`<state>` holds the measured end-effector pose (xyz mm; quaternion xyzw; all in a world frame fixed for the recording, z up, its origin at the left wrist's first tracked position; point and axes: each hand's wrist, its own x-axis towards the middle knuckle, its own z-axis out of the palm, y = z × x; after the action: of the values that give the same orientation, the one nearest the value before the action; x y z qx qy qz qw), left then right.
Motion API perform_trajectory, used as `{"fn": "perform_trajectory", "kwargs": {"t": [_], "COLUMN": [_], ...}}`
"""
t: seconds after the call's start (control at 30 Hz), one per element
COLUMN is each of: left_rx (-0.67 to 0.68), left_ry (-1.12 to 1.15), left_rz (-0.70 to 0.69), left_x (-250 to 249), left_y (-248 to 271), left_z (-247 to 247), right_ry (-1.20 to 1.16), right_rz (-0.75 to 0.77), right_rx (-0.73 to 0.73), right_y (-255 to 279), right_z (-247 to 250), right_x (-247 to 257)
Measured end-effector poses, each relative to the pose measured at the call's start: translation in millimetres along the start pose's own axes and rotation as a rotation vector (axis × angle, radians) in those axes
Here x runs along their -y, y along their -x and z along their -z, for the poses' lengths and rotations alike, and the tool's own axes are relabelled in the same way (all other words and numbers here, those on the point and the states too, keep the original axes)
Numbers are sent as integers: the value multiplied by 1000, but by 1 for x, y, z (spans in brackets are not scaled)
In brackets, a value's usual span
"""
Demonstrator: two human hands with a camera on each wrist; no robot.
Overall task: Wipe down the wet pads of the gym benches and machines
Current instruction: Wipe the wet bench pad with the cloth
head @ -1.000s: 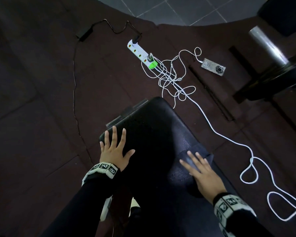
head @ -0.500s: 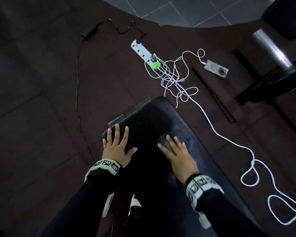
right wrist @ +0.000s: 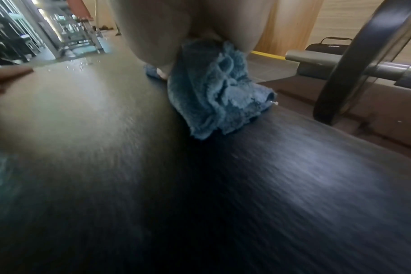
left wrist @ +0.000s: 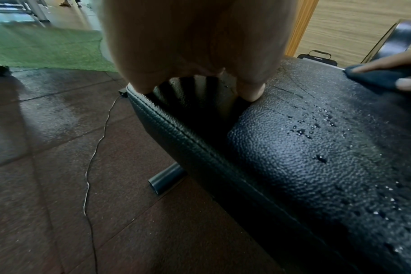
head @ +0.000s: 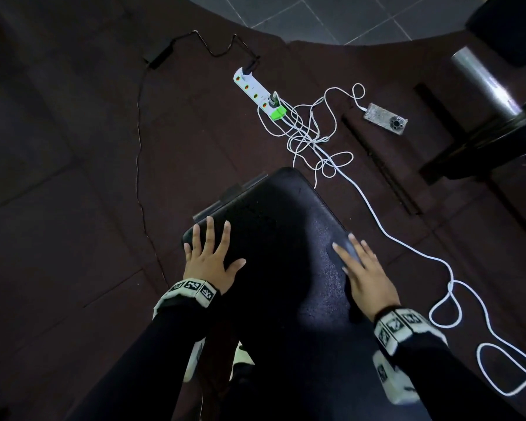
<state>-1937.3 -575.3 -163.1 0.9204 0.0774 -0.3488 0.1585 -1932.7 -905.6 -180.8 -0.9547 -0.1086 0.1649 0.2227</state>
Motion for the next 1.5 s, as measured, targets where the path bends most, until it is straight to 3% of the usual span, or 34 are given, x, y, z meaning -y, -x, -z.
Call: {"fn": "perform_trajectory", "kwargs": {"t": [0.13,0.2,0.37,0.5,0.63,0.77,0.83,0.93,1.1,1.5], "left_rx": [-3,-12,-46,-98,-246,-306,-283,-220,-219,-230], "left_ry": [-7,-1,16,-29,-31,37,23,-28,-62,-53], "left_rz": [-2,-7,-8,13,52,-105,-169,-125,-65,-241], "left_x": [1,1,1,-4,-30,-87,-120,-157,-167,-123], "left_y": [-1,-1,-1,3,16,46,59,64,56,121], "left_z": [-1,-1,-2,-3,-11,-40,-59,-78,-101,-159], "right_ry": [28,73,183,41,-58,-67,-69,-149,-176,-184], "right_rz": [-36,32,223,218,109,-191,-375,-567,-589,-589], "right_rx": [-24,-14,151,265,156,-20,-9,146,225,232], "right_y": [-36,-39,-2,32,45,55,61,70,74,73], "right_z": [-9,-17,-34,-35,-15,6,14,17,13,14], "right_x": [31,48,77,76,56,16,-3,-21,-28,-29]}}
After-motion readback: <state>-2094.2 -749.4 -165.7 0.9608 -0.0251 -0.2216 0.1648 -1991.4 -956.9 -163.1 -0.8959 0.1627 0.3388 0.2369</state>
